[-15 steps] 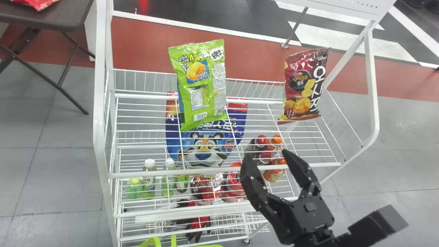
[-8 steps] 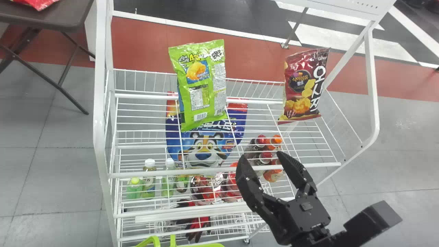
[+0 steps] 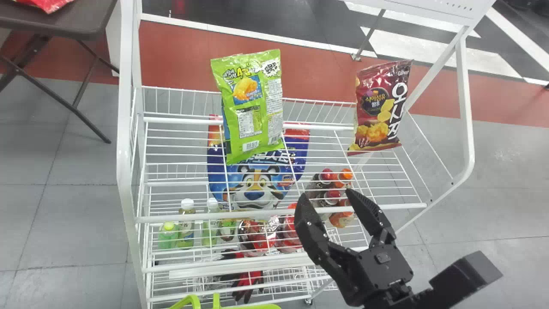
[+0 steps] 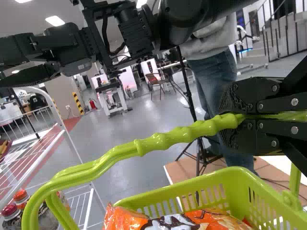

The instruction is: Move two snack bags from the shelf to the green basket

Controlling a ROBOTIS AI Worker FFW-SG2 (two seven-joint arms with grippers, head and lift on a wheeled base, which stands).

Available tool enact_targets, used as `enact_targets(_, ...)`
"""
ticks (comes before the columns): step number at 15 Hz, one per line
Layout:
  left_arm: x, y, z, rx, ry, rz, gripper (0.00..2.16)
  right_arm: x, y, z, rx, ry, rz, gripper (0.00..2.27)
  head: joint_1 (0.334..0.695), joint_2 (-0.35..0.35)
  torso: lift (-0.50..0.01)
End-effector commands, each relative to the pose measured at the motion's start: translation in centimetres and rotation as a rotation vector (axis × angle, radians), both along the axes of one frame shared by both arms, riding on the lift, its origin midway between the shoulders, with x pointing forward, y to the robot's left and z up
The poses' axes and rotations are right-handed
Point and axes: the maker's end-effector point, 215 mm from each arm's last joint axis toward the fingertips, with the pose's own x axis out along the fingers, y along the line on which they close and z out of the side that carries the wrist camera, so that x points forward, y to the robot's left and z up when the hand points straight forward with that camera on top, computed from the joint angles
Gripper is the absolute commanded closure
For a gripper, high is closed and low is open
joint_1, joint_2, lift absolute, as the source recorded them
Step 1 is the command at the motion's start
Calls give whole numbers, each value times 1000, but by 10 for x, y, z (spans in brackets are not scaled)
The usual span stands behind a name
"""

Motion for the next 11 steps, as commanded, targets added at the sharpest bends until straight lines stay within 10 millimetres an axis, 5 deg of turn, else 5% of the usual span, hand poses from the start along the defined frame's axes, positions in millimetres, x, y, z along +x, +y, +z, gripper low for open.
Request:
enact_targets(1, 0, 0, 0, 0, 1, 0, 2128, 0, 0, 1, 0, -3, 0, 76, 695, -350, -12)
enact_targets(11, 0, 0, -1, 1, 2, 2, 2128, 0, -1, 2, -1, -9, -2, 76, 695, -350, -12)
